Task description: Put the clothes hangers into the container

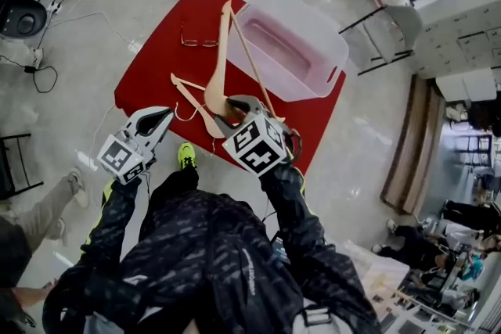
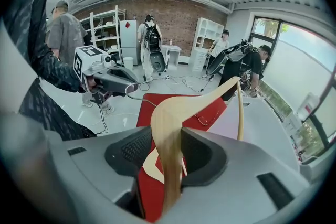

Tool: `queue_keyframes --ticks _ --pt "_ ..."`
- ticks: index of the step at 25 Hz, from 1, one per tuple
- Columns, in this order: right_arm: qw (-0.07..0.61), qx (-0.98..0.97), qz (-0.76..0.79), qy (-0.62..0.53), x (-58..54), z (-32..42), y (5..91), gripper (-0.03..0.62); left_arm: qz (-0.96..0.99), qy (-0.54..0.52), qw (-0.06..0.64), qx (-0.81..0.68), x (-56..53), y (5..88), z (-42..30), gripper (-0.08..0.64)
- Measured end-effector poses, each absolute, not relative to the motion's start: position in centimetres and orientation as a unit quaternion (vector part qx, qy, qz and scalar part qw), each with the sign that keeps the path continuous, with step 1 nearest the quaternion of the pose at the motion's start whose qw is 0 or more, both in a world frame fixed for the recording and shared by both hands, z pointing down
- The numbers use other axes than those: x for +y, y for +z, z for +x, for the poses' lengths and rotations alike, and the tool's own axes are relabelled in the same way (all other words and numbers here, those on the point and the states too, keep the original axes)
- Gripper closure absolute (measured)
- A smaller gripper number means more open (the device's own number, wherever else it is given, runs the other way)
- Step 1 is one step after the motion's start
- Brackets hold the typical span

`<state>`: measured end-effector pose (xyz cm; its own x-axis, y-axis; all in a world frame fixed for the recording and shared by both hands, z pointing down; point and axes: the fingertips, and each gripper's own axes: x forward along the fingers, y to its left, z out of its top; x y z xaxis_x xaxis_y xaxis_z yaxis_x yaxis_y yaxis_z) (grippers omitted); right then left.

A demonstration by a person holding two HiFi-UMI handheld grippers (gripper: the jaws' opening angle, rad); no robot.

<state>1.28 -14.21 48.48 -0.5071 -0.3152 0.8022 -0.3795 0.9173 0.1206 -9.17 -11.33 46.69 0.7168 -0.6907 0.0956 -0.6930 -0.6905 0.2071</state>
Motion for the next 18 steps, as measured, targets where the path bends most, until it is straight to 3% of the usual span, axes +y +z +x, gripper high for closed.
queue_keyframes --ticks 18 --pt "0.446 -0.86 0.229 0.093 -20.1 5.8 43.9 0.411 0.952 0.003 0.088 -0.292 -17.0 42.5 -5.2 0.548"
